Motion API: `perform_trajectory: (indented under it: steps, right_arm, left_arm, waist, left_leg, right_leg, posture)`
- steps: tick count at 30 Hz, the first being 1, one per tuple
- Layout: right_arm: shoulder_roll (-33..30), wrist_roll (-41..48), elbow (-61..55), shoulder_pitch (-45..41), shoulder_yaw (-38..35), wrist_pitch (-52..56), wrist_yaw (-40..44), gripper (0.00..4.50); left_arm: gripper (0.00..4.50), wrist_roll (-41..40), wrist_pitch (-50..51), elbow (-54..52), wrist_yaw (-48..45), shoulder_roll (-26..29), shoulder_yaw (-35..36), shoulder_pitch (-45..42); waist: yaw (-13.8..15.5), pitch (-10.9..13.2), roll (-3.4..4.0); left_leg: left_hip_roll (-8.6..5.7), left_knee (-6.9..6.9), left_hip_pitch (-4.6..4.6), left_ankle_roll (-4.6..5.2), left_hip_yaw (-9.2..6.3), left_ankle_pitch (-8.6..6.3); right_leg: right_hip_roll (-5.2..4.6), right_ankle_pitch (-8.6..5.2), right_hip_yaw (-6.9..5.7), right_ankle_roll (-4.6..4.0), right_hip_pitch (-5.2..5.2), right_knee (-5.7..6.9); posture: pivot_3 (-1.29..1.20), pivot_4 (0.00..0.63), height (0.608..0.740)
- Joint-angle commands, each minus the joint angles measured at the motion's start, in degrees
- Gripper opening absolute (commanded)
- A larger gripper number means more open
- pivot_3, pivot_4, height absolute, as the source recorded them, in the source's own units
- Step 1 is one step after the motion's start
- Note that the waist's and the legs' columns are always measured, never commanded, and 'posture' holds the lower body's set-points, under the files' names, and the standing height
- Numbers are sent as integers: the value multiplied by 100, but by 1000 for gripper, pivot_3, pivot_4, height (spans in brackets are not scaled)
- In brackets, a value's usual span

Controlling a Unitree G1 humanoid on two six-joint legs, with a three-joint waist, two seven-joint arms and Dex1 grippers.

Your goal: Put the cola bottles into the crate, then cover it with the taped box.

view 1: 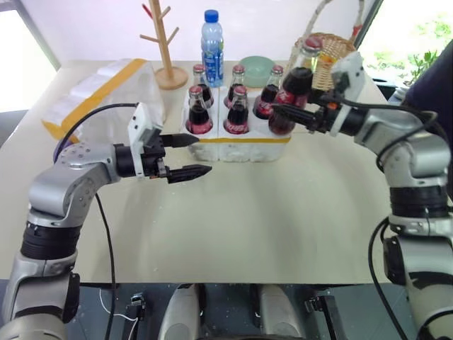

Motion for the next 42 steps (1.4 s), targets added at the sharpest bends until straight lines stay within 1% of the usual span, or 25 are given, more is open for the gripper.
perform_trajectory:
  steps: [1, 3, 6, 14, 16, 17, 18, 23, 28, 31, 34, 36, 38, 40, 42]
  right_arm:
    - [191, -274, 650, -543, -109, -574, -41, 2820]
    - [292, -389, 1046, -704, -116, -681, -34, 2820]
    - [382, -570, 1399, -722, 2, -731, 96, 2820]
    - [571, -739, 1293, -387, 174, -581, 351, 2820]
    - [551, -759, 1295, -363, 145, -516, 356, 3877]
    - [531, -793, 1329, -355, 122, -521, 336, 4211]
    - [508, -828, 1367, -350, 95, -513, 312, 4426]
    - [403, -900, 1378, -262, 22, -391, 256, 4426]
    - [18, -991, 910, -58, 103, -360, 484, 4426]
    - [-673, -841, 295, 89, 4, 7, 1014, 4426]
    - [-1605, -442, -345, 177, -256, 513, 1824, 4426]
    - [-2225, -92, -645, 171, -468, 857, 2365, 4426]
    - [-2662, 200, -838, 149, -642, 1077, 2788, 4426]
    - [-2967, 515, -970, 31, -834, 1289, 3096, 4426]
    - [-3141, 778, -993, -215, -953, 1578, 3215, 4426]
  left_arm:
    - [4500, -127, 29, -297, 111, 73, 226, 5]
    - [4500, -165, 58, -365, 171, 77, 250, 46]
    - [4500, -218, 104, -449, 243, 79, 285, 101]
    - [4500, -135, -21, -308, 310, 39, 248, 60]
    - [4500, -134, -32, -278, 325, 22, 242, 22]
    - [4500, -128, -37, -279, 315, 26, 225, 24]
    - [4500, -133, -32, -281, 303, 32, 215, 24]
    - [4500, -115, -12, -224, 273, 55, 194, -5]
    - [4500, -101, 46, -242, 291, 171, 284, 15]
    - [4500, -219, 237, -545, 283, 598, 676, 337]
    - [4500, -303, 472, -857, 98, 1342, 1366, 889]
    - [4500, -353, 785, -996, -85, 1953, 2050, 1343]
    - [4500, -401, 1186, -1012, -299, 2441, 2789, 1772]
    - [4500, -242, 1573, -960, -693, 2886, 3595, 2372]
    - [4500, 98, 1783, -831, -1149, 3206, 4307, 3053]
  waist:
    - [-21, 0, 0]
    - [-25, 1, 0]
    - [-26, 1, 0]
    - [-42, -1, -1]
    - [-37, 1, 1]
    - [-28, 2, 3]
    - [-28, 2, 3]
    - [-38, 1, 2]
    - [-25, 1, 2]
    - [-33, 2, 3]
    - [-32, 6, 4]
    - [-40, 8, 3]
    - [-59, 9, 3]
    - [-80, 9, 2]
    - [-122, 10, 6]
  left_leg:
    - [0, -1, 1, 0, 0, 0]
    - [0, -3, 1, 0, 0, 0]
    - [1, -3, 2, 0, 1, 0]
    - [2, 0, 15, -1, 1, 0]
    - [2, 0, 14, -1, 1, 0]
    - [2, 0, 12, -1, 1, 1]
    - [1, 0, 10, -1, 2, 1]
    - [1, 0, 10, -2, 2, 1]
    - [1, 0, 10, -1, 2, 1]
    - [1, 0, 9, -2, 2, 1]
    - [3, -7, 2, -1, 3, 0]
    - [5, -13, 4, -1, 5, 0]
    - [9, -16, 3, -3, 10, -1]
    - [12, -18, 8, -4, 13, -2]
    - [17, -19, 12, -6, 24, -3]
  right_leg:
    - [0, 0, 0, 0, 0, 0]
    - [0, 0, 0, 0, -1, 0]
    - [1, 0, 0, 0, -1, 4]
    - [1, 0, 1, 0, 5, 17]
    - [1, 0, 0, 0, 4, 19]
    - [1, 0, 0, 0, 2, 19]
    - [0, 0, 1, 0, 0, 19]
    - [1, 0, 0, 0, 0, 18]
    - [1, 0, 0, 0, -1, 17]
    - [0, 0, 0, 0, -1, 17]
    - [0, -1, 2, -1, -14, 18]
    - [0, -3, 1, -4, -19, 17]
    - [0, -17, 1, -28, -26, 17]
    - [0, -27, 1, -45, -25, 16]
    - [-1, -36, 1, -60, -28, 12]
  posture:
    - [0, 150, 740]
    - [0, 150, 740]
    - [0, 150, 740]
    - [0, 150, 740]
    - [0, 150, 740]
    - [0, 150, 740]
    - [0, 150, 740]
    - [0, 150, 740]
    - [0, 150, 740]
    - [0, 150, 740]
    - [0, 150, 740]
    - [0, 150, 740]
    - [0, 150, 740]
    - [0, 150, 740]
    - [0, 150, 740]
